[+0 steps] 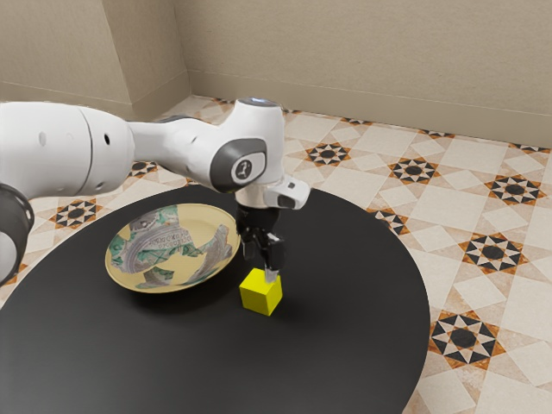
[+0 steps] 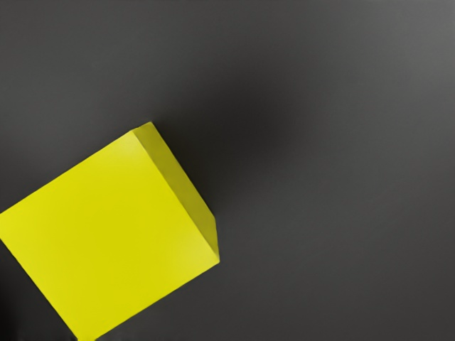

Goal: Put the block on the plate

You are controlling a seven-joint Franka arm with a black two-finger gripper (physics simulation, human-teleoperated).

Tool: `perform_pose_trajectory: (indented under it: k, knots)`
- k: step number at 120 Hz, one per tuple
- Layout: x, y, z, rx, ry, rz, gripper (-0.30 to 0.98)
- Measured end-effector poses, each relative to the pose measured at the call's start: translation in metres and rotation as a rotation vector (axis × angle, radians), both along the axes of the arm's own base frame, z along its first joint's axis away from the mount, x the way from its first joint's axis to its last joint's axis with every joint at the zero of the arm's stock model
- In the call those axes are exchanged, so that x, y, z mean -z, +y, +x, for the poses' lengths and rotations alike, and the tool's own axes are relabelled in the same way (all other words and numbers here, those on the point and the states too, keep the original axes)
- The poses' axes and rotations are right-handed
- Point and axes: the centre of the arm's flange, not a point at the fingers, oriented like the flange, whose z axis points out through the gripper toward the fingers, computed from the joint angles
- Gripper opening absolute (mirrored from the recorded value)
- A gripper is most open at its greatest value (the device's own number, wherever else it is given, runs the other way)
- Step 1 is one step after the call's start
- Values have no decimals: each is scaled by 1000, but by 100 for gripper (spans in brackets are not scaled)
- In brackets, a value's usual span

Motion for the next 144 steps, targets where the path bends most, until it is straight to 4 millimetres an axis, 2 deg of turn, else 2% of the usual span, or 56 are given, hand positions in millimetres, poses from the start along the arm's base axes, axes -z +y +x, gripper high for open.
perform_pose_trajectory:
  k: [13, 31, 52, 84, 129, 144]
  knots:
    - [7, 0, 3, -52, -37, -28, 69]
    - [14, 14, 13, -136, -75, -54, 69]
    - [34, 28, 17, -202, -69, -48, 69]
    - [63, 39, 23, -267, -58, -38, 69]
    - [85, 34, 21, -302, -43, -34, 68]
    - [86, 33, 21, -306, -42, -32, 61]
